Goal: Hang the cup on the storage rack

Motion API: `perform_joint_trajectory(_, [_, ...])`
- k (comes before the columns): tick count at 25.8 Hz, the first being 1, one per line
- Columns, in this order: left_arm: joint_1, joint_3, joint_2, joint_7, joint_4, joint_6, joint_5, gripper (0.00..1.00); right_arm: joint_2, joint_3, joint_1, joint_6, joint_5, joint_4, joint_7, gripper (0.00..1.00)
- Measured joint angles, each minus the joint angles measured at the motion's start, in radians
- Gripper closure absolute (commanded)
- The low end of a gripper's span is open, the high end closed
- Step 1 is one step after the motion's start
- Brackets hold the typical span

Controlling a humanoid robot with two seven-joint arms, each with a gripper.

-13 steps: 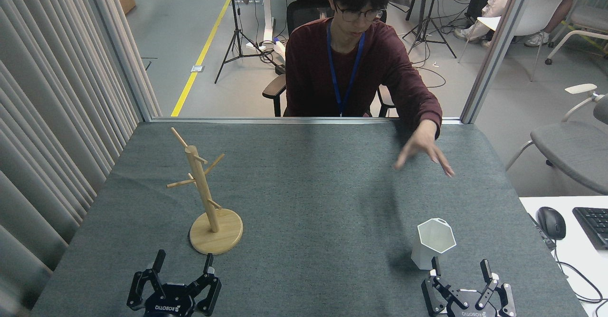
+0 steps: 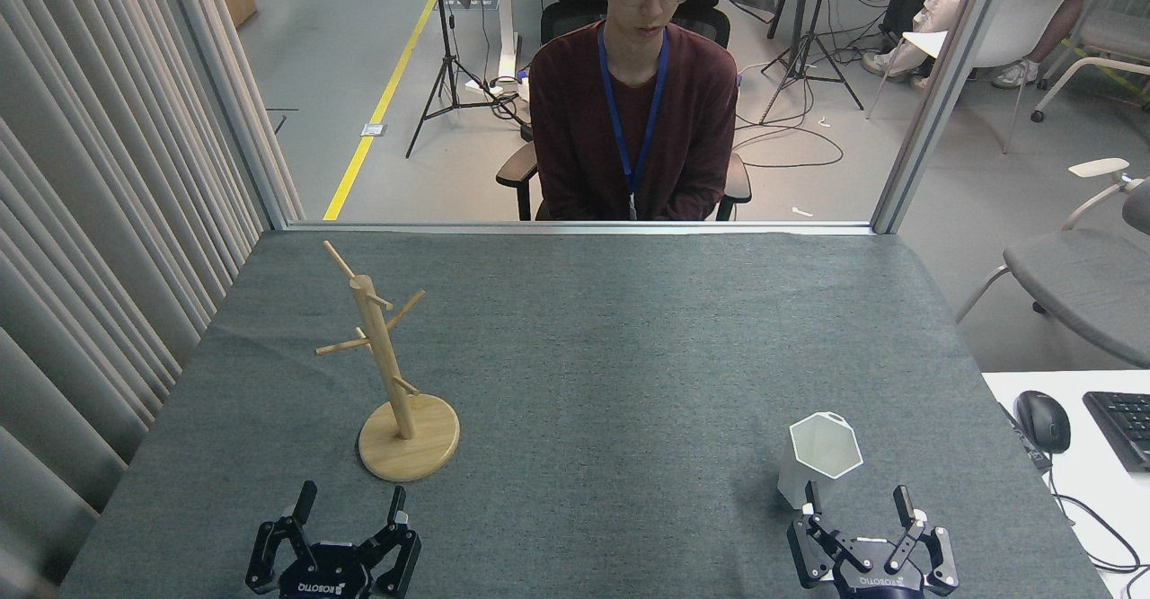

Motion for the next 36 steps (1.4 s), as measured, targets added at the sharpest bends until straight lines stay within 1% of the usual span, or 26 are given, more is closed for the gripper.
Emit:
perform_joint_trajectory(3, [0.0, 0.0, -0.001, 0.002, 0.002, 0.001, 0.001, 0.0, 0.0, 0.002, -0.029, -0.001, -0.001, 0.046, 0.002, 0.01])
perform_joint_trajectory(19, [-0.001, 0.002, 0.003, 0.007, 0.013, 0.001, 0.003, 0.0, 0.006, 0.015, -0.138, -0.001, -0.001, 0.177, 0.004, 0.01])
perform_joint_trajectory(32, [-0.002, 0.003, 0.006, 0.008, 0.02, 0.001, 0.002, 0.0, 0.007, 0.016, -0.223, 0.0, -0.001, 0.302, -0.006, 0.01])
perform_joint_trajectory(33, [-0.002, 0.003, 0.006, 0.008, 0.021, 0.001, 0.002, 0.0, 0.007, 0.016, -0.228, 0.0, -0.001, 0.309, -0.007, 0.05])
perform_joint_trajectory(35, [-0.002, 0.004, 0.006, 0.008, 0.023, 0.001, 0.002, 0.0, 0.007, 0.02, -0.237, 0.0, 0.0, 0.325, -0.008, 0.31])
perform_joint_trajectory(36, [-0.002, 0.004, 0.006, 0.008, 0.024, 0.001, 0.002, 0.0, 0.007, 0.024, -0.241, 0.0, 0.001, 0.332, -0.008, 0.37])
